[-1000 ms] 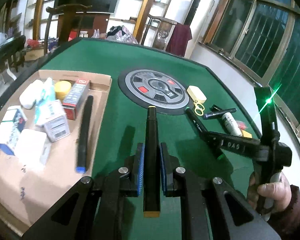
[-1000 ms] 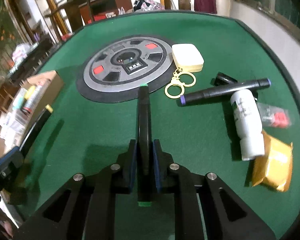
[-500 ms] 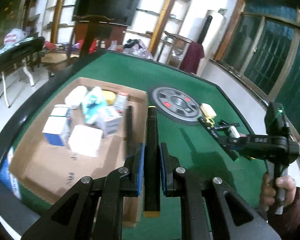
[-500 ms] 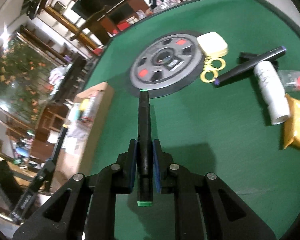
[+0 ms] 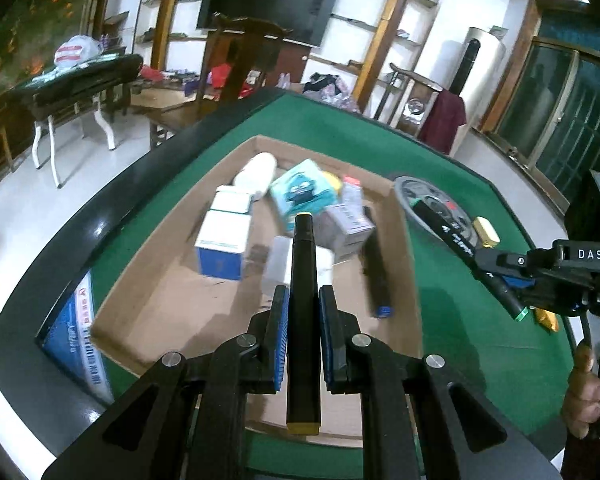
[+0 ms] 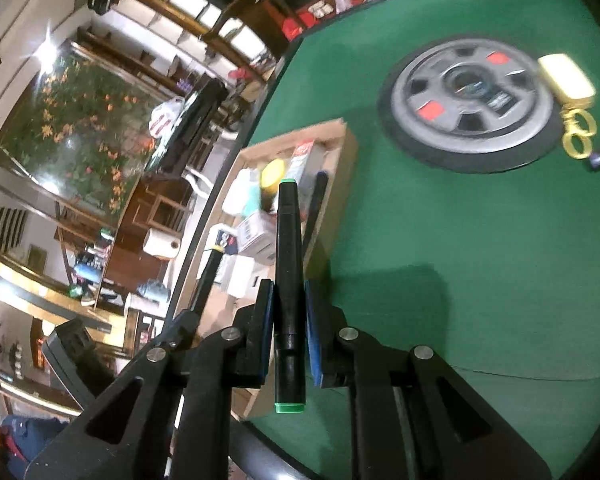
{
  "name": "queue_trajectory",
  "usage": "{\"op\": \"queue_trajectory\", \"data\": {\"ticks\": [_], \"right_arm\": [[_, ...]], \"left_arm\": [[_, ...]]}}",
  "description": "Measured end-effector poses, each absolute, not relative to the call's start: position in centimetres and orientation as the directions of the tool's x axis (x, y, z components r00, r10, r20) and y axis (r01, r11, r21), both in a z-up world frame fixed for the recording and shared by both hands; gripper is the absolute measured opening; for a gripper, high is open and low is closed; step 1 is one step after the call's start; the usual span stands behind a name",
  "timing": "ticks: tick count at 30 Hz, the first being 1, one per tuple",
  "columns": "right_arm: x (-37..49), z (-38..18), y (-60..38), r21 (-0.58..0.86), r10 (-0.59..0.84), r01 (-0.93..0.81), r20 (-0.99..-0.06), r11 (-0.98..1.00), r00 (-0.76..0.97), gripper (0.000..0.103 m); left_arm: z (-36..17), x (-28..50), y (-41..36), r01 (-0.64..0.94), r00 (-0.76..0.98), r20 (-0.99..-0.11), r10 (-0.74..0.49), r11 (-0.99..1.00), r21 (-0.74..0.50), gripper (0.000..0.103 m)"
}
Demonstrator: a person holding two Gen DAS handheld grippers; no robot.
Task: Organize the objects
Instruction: 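Carry both markers into the cardboard tray and open both grippers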
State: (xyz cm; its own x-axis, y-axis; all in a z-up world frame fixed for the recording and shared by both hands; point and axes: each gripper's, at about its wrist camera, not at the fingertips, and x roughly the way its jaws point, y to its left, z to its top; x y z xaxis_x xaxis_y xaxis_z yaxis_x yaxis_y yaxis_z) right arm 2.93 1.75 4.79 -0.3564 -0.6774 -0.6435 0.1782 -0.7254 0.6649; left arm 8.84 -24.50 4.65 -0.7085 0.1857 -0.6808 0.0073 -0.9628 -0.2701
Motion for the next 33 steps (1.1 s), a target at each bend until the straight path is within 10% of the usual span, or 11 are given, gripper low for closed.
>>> {"op": "queue_trajectory", "data": {"ticks": [25, 33], "right_arm": [[1.8, 0.0, -8.5, 0.582, -0.616, 0.21, -0.77, -0.785, -0.167, 0.013], [2.5, 0.3, -8.9, 0.524, -0.576, 0.272, -0.8, -0.807, -0.169, 0.015]], "left_arm": [[1.2, 6.2, -27.5, 0.062, -0.651, -0.741, 0.164, -0.962, -0.267, 0.012], [4.0, 7.6, -27.6, 0.104, -0.695, -0.712, 0.099, -0.966, -0.236, 0.046]]}}
